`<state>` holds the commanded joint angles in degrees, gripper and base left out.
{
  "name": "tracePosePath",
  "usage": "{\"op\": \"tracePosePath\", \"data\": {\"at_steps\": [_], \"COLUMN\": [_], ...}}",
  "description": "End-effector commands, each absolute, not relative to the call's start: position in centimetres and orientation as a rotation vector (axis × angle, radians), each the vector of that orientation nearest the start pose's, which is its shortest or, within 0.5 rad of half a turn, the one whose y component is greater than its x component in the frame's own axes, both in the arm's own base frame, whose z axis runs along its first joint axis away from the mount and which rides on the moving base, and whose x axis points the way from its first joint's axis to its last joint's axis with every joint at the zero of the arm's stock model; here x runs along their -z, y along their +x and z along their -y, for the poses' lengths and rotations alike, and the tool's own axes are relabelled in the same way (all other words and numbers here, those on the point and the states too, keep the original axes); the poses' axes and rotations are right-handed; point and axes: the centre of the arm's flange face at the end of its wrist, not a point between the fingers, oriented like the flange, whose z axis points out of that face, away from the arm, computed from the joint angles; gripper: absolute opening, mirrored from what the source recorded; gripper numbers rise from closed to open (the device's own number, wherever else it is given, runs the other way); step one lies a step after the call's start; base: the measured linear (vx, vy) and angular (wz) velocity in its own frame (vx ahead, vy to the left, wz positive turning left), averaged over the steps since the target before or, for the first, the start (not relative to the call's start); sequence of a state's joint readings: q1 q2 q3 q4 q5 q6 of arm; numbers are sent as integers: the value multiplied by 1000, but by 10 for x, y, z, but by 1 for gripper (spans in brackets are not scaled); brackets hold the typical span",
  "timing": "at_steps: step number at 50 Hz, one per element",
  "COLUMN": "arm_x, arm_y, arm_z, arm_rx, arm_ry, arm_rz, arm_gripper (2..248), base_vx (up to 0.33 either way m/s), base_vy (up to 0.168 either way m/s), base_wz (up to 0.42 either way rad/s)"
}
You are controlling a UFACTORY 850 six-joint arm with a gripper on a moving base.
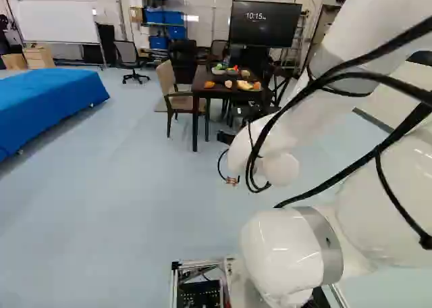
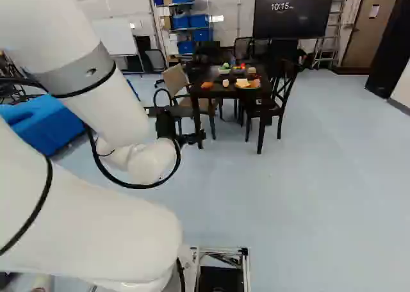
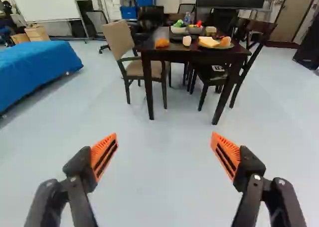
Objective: Move the croissant to the empty plate
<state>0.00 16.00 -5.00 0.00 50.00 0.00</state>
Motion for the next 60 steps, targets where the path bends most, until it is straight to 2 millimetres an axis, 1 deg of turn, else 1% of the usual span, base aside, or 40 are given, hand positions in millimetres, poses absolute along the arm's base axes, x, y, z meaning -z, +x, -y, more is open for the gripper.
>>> {"op": "tracePosePath", "data": {"at_steps": [49, 60], "arm_x": [-366, -366], "arm_y": [270, 270], "arm_z": [0, 0], "arm_rx": [1824, 1824], "arm_ry": [-2558, -2558], "arm_rz": [0, 0], "arm_gripper": [247, 247], "base_vx": [0, 53], "base_vy": [0, 4], "base_wz": [0, -21]}}
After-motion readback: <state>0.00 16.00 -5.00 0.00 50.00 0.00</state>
